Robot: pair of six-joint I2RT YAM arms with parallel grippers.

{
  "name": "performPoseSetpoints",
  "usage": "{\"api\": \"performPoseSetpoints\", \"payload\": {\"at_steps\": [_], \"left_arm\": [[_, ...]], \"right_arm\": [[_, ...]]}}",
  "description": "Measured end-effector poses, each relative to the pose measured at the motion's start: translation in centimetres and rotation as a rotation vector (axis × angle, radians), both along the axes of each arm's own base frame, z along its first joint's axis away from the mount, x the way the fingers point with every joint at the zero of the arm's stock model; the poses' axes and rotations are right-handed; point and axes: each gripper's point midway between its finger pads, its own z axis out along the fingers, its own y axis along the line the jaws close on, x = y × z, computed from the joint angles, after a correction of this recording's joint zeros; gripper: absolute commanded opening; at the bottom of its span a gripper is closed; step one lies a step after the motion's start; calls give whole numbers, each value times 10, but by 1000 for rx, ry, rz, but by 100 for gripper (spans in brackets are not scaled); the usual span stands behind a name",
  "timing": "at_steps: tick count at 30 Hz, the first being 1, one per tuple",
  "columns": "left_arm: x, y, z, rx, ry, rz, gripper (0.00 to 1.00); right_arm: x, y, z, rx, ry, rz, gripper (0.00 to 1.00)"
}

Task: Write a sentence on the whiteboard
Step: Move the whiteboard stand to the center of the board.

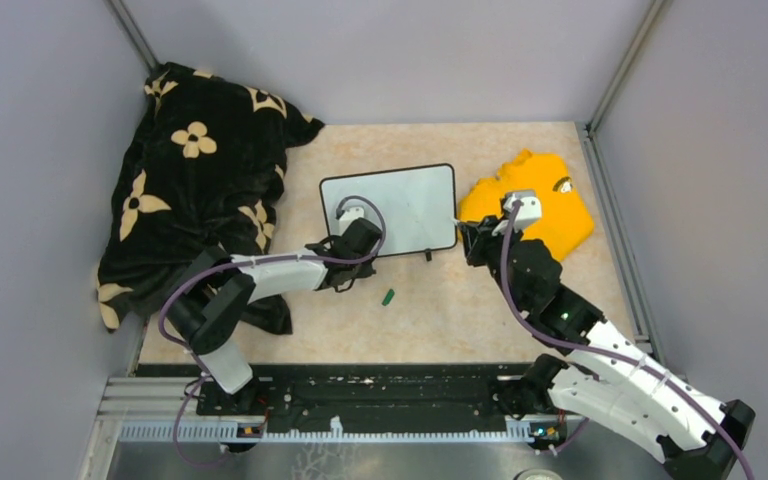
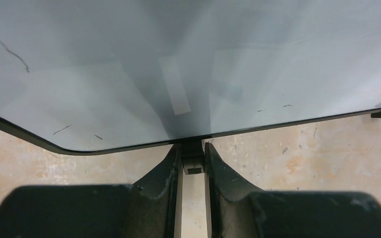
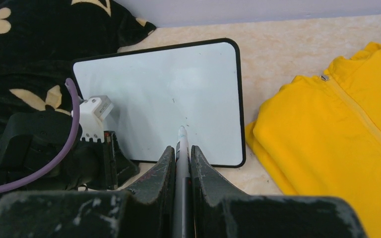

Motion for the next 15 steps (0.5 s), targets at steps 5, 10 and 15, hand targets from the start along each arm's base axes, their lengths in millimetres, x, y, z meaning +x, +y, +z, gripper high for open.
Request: {"api": "performPoseSetpoints", "payload": {"at_steps": [5, 10, 15], "left_arm": [[-14, -6, 0, -7, 10, -16, 9], [-26, -14, -1, -19, 19, -31, 31], [-32, -18, 2, -47, 31, -29, 63]], "right_arm": [[-1, -1, -5, 5, 14, -1, 0], [-2, -1, -9, -3, 26, -2, 0], [-2, -1, -10, -5, 28, -2, 0]]}}
